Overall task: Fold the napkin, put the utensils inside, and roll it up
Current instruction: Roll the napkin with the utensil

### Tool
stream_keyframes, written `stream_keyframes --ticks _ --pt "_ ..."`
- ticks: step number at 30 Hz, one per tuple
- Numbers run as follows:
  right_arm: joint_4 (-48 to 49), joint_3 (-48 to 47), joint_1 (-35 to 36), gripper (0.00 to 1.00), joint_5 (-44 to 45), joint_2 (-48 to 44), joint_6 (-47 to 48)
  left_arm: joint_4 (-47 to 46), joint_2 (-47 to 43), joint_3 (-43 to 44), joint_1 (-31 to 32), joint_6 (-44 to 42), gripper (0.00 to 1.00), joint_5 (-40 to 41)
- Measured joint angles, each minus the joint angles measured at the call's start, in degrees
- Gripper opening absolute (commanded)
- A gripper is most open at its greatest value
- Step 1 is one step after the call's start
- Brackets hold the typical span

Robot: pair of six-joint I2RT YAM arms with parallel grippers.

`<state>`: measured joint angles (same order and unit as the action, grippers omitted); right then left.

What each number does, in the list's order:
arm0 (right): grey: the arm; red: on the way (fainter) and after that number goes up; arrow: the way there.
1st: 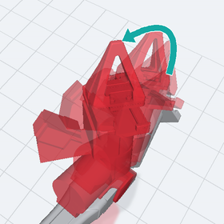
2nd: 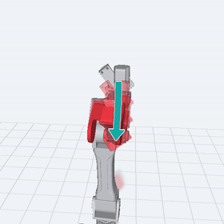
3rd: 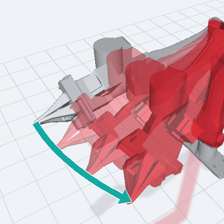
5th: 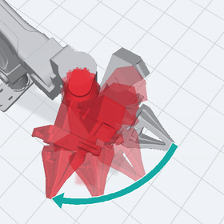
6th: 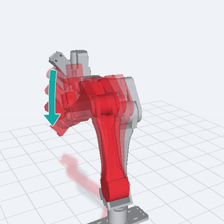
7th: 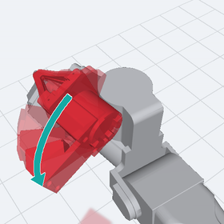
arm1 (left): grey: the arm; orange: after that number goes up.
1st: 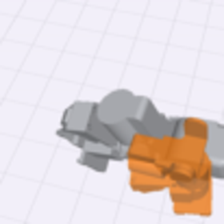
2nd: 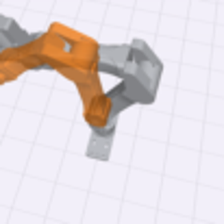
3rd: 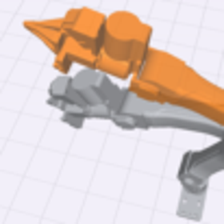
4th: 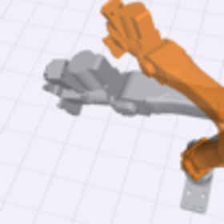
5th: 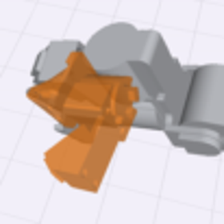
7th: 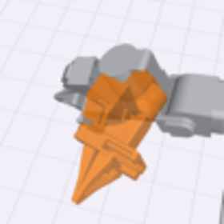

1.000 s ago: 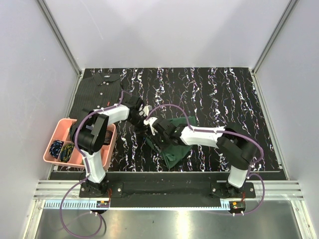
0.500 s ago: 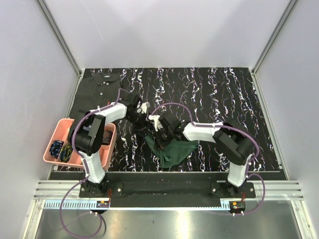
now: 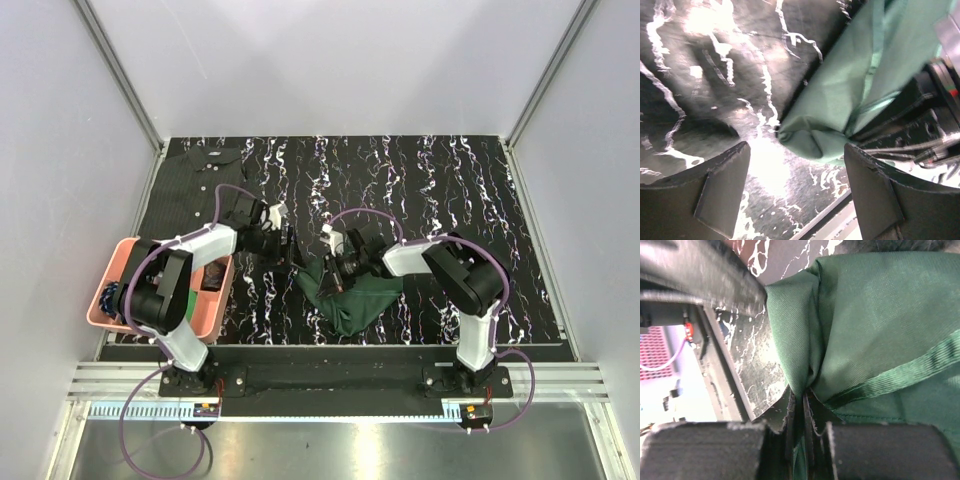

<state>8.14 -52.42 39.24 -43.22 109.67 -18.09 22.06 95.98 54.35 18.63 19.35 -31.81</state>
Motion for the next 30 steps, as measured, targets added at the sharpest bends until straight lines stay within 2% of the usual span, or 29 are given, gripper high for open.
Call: stream_keyframes --ticks 5,11,13,18,23,25,30 --pt "3.4 0.3 -1.9 0.12 -6.0 2.7 -1.4 -10.1 -0.3 -5.6 0.0 3.6 0.74 -4.8" --pt "5.9 0.6 -3.8 0.12 -10.6 4.8 -3.0 -18.0 1.5 -6.6 0.6 5.1 0.61 -7.5" --pt "6.4 0.7 -4.3 0.12 -11.5 5.2 -3.4 -19.6 2.4 -6.8 0.8 5.3 0.57 -7.6" --pt "8.3 0.7 -5.6 0.12 -14.7 6.9 -4.7 -22.4 4.5 -7.1 2.7 5.7 0.55 -9.0" --pt "8.8 0.7 -6.4 0.12 -16.5 7.8 -5.3 -23.6 5.2 -7.1 4.3 6.0 0.41 -9.6" --pt "8.8 0.7 -6.6 0.12 -17.0 8.1 -5.4 -23.8 5.6 -7.1 4.5 6.1 0.41 -9.7" --pt "8.8 0.7 -7.4 0.12 -18.3 8.7 -5.7 -24.1 6.1 -7.2 4.7 6.3 0.54 -10.3"
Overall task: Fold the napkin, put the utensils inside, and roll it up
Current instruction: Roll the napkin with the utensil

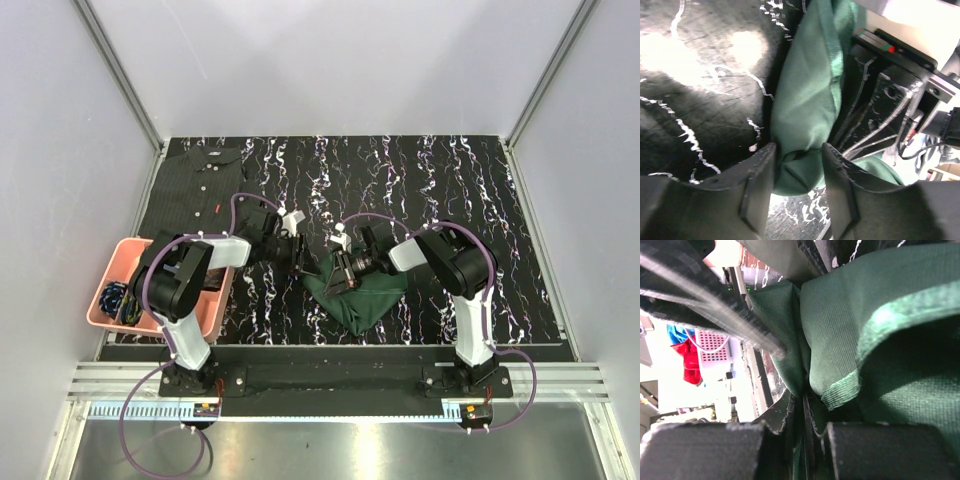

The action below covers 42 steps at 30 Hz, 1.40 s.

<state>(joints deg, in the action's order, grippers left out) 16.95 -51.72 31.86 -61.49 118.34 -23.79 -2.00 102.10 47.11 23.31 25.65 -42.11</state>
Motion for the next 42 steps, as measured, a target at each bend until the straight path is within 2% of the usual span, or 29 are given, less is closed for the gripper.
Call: stream_keyframes --ticks 7,12,15,16,19,20,22,25,29,33,39,42 --pt "0.0 -0.6 -0.5 0.12 -1.3 0.8 -0.8 -1.0 -0.9 -0.8 0.3 0.3 0.56 -0.6" --pt "0.0 -1.3 -1.0 0.13 -2.4 1.6 -1.6 -1.0 -0.9 -0.8 0.3 0.3 0.48 -0.5" --pt "0.0 -1.6 -1.3 0.13 -3.0 1.9 -2.0 -0.7 -0.9 -1.0 0.3 0.2 0.38 -0.3" --pt "0.0 -1.7 -1.3 0.13 -3.2 2.1 -2.1 -0.7 -0.9 -1.2 0.3 0.2 0.29 -0.3" --pt "-0.1 -2.3 -1.6 0.13 -4.0 2.6 -2.5 -0.3 -0.9 -1.4 0.4 0.1 0.14 -0.1" --pt "-0.1 -2.5 -1.6 0.15 -4.1 2.7 -2.6 -0.2 -0.9 -1.5 0.4 0.1 0.06 -0.1" --pt "-0.1 -3.0 -1.7 0.2 -4.0 2.9 -2.6 0.5 -0.9 -1.5 0.4 0.2 0.0 0.1" --pt "-1.0 -4.0 -1.7 0.29 -3.8 3.3 -2.5 1.9 -0.9 -1.4 0.4 -0.3 0.0 0.5" --pt "-5.6 -7.1 -1.9 0.48 -2.7 3.4 -1.0 6.3 -0.8 0.5 0.4 -0.6 0.0 2.1" --pt "-12.1 -11.5 -1.9 0.57 0.6 2.1 2.0 12.6 -0.1 5.2 0.4 -1.9 0.0 5.6" --pt "-20.5 -13.0 -2.7 0.63 12.1 -7.8 6.5 18.8 0.4 8.7 0.5 -2.9 0.0 8.7" --pt "-23.3 -11.6 -2.7 0.59 18.5 -16.0 7.9 20.5 0.4 8.8 0.5 -3.0 0.0 9.7"
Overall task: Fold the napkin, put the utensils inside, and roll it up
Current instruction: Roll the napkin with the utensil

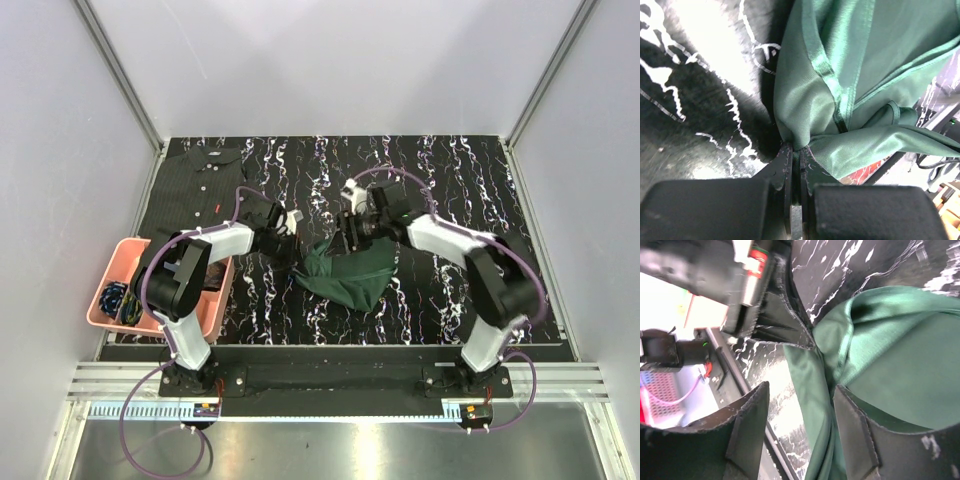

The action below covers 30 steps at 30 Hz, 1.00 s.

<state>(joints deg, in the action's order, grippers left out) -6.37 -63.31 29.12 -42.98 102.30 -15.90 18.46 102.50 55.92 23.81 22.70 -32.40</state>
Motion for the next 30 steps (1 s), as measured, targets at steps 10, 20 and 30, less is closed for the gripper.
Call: stream_keyframes --ticks 10,20,30 --pt "-9.0 10.5 1.4 0.6 13.6 -16.2 -0.9 3.3 0.0 1.4 0.1 -0.5 0.0 1.5" --pt "-12.7 16.0 5.4 0.22 17.7 -18.6 -5.6 4.5 0.0 1.5 0.1 -0.7 0.0 2.1" --pt "-15.1 16.3 5.3 0.04 20.5 -14.7 -9.5 4.6 0.0 1.5 0.1 -0.8 0.0 3.2"
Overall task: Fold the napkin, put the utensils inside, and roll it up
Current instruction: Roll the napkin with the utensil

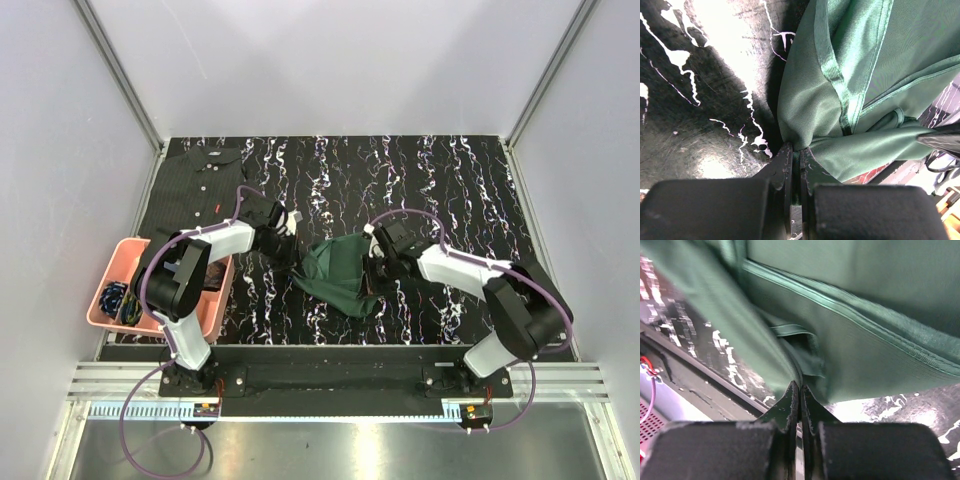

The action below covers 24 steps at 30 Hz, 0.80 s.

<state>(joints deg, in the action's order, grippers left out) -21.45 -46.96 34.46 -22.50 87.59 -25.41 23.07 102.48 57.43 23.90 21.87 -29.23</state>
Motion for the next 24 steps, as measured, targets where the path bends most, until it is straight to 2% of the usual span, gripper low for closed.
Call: stream_keyframes --ticks 4,7,8,11,12,14,15,20,24 --pt "-1.4 0.4 0.0 0.07 -0.9 3.4 -1.8 0.0 0.0 0.0 0.0 0.0 0.0 0.1" --pt "-1.4 0.6 0.0 0.15 -1.5 5.5 -2.9 0.2 0.0 0.0 0.2 0.0 0.0 0.0" --pt "-1.4 0.6 0.0 0.25 -1.6 5.7 -3.0 0.3 0.0 0.0 0.2 0.0 0.0 -0.1" --pt "-2.9 0.4 0.0 0.44 -1.7 5.5 -3.1 0.4 0.0 0.0 0.2 0.0 0.0 0.0" --pt "-4.4 -0.1 0.0 0.54 -1.7 5.2 -2.7 0.4 0.0 0.0 0.2 -0.1 0.0 0.0" --pt "-6.9 -1.4 0.0 0.6 -1.7 4.2 -2.1 0.4 0.0 0.0 0.1 -0.3 0.0 0.0" --pt "-8.3 -2.4 0.0 0.67 -1.7 3.2 -1.5 0.4 0.0 0.0 0.0 -0.5 0.0 0.0" --pt "-12.5 -9.6 2.0 0.75 0.8 -2.8 2.5 0.7 0.0 0.1 -0.1 -0.9 0.0 0.0" --pt "-12.7 -14.6 8.8 0.78 6.2 -5.0 6.7 1.1 0.0 0.3 -0.1 -1.2 0.0 0.0"
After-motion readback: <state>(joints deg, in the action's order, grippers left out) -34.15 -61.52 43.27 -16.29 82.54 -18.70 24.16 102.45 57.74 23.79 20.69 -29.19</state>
